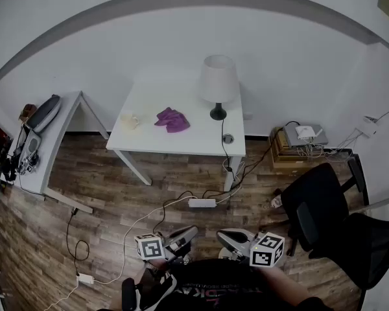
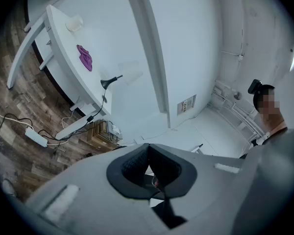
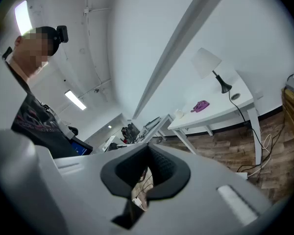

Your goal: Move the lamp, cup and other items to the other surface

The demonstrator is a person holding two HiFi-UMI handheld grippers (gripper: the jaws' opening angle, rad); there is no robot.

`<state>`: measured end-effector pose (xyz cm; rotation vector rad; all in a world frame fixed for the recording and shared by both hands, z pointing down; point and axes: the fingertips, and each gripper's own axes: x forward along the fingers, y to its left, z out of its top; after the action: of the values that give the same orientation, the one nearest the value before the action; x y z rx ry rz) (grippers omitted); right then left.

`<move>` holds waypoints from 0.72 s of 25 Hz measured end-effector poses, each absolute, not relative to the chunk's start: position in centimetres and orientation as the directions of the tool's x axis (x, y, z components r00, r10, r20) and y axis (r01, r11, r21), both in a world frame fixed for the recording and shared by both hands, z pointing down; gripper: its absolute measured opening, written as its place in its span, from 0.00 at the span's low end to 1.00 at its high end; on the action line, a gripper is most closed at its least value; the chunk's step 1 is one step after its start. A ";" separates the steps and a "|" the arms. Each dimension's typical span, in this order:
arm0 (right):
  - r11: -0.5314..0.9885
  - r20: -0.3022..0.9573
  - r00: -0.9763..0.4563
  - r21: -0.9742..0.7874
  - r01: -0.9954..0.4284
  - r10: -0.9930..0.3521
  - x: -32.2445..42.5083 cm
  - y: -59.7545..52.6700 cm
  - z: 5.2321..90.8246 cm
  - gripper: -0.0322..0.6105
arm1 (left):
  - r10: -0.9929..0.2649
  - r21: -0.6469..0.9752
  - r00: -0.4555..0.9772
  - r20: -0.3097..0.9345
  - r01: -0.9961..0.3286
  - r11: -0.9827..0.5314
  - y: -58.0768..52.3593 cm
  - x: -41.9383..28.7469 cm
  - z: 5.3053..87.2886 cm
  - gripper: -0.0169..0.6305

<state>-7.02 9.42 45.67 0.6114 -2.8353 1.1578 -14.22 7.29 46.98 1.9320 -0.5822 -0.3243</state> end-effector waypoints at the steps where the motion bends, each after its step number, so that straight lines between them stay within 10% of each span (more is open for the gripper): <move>1: 0.647 0.160 -0.923 -0.671 -0.362 -0.350 -7.1 9.2 45.3 0.05 | -0.533 0.907 0.845 0.037 -0.253 -0.337 7.2 -14.2 47.0 0.01; 18: 0.655 0.142 -0.927 -0.671 -0.349 -0.348 -6.6 8.2 44.9 0.06 | -0.541 0.914 0.840 0.039 -0.249 -0.321 6.5 -13.8 47.7 0.01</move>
<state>-6.65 8.16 44.95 0.6012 -2.8569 1.1580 -13.83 6.52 47.74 1.9135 -0.5889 -0.3299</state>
